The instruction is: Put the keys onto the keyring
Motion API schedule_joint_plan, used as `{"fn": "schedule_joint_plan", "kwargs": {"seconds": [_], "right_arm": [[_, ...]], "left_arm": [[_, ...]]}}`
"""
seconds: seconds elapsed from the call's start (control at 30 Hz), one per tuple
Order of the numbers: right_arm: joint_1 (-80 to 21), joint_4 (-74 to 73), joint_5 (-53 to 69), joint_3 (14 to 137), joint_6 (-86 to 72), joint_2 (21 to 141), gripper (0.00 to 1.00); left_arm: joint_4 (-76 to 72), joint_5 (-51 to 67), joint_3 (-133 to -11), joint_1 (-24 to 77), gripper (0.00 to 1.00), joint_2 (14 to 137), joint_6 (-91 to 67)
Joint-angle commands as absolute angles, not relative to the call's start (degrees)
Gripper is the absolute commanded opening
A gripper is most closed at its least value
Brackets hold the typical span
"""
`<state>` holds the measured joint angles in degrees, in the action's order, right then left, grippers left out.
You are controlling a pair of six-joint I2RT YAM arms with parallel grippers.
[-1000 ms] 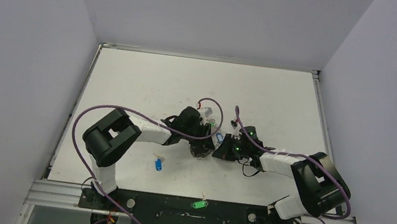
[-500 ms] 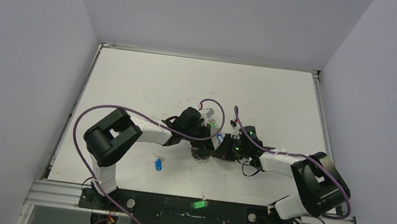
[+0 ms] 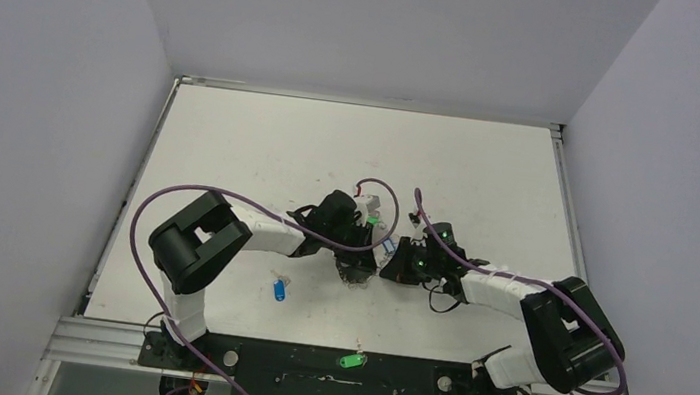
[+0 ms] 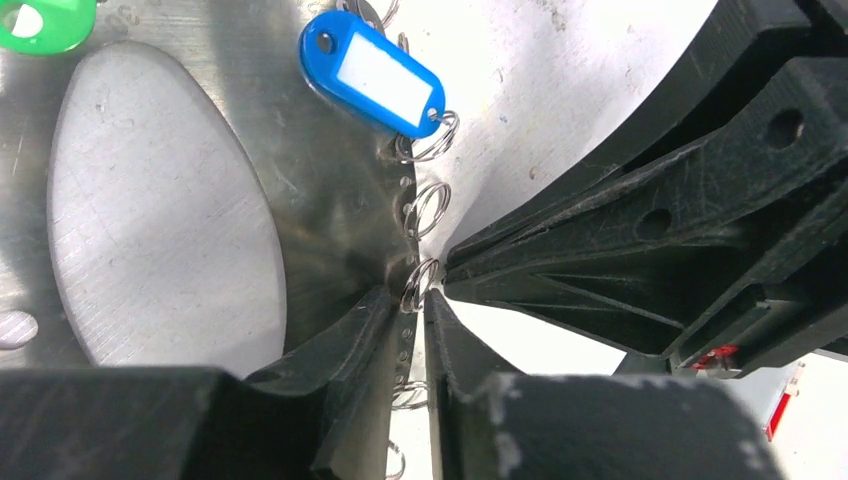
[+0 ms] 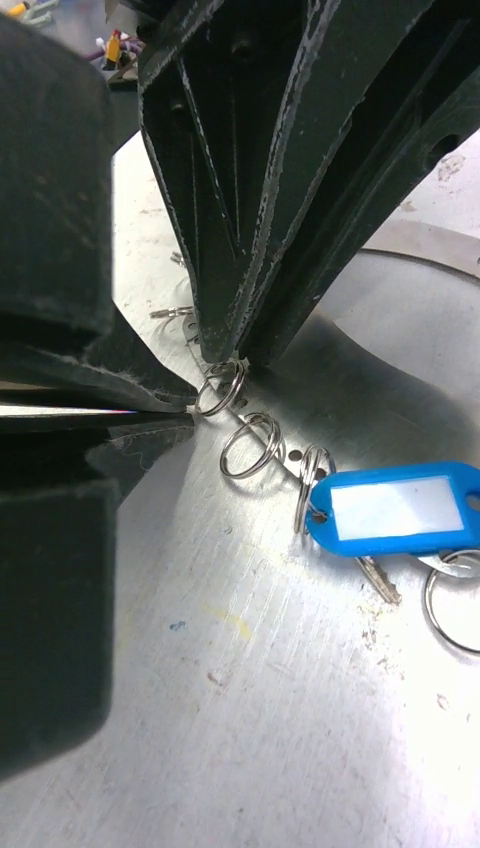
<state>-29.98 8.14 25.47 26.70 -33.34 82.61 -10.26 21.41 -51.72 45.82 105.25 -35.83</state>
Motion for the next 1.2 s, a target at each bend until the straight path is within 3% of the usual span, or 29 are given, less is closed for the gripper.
{"fn": "schedule_joint_plan", "kwargs": {"seconds": [0.0, 0.17, 0.47, 0.67, 0.73, 1.07, 1.17], "right_arm": [[-29.79, 1.66, 20.69, 27.09, -30.62, 81.32, 0.0], [-29.75, 1.49, 20.07, 26.99, -30.06, 82.35, 0.0], [-29.79, 1.8, 20.39, 27.51, -30.41, 83.15, 0.0], [-29.79, 2.02, 20.63, 27.49, -30.5, 83.06, 0.0], [-29.79, 2.23, 20.64, 27.27, -30.63, 83.13, 0.0], [-29.73, 5.62, 22.06, 25.98, -32.0, 81.2, 0.0], [-29.68, 6.19, 22.52, 26.0, -32.09, 80.96, 0.0]], "left_arm": [[-10.66, 21.72, -54.59, 46.19, 0.2, 106.7, -34.52], [-13.16, 23.33, -54.34, 46.19, 0.24, 107.48, -36.04], [-12.45, 24.7, -53.7, 46.78, 0.12, 106.5, -35.54], [-9.38, 23.4, -54.49, 47.92, 0.27, 106.55, -34.27], [-9.97, 23.46, -54.07, 47.9, 0.27, 106.17, -34.79], [-12.02, 24.01, -52.84, 47.93, 0.02, 102.57, -36.68], [-11.41, 23.93, -52.69, 47.9, 0.0, 102.21, -36.32]]}}
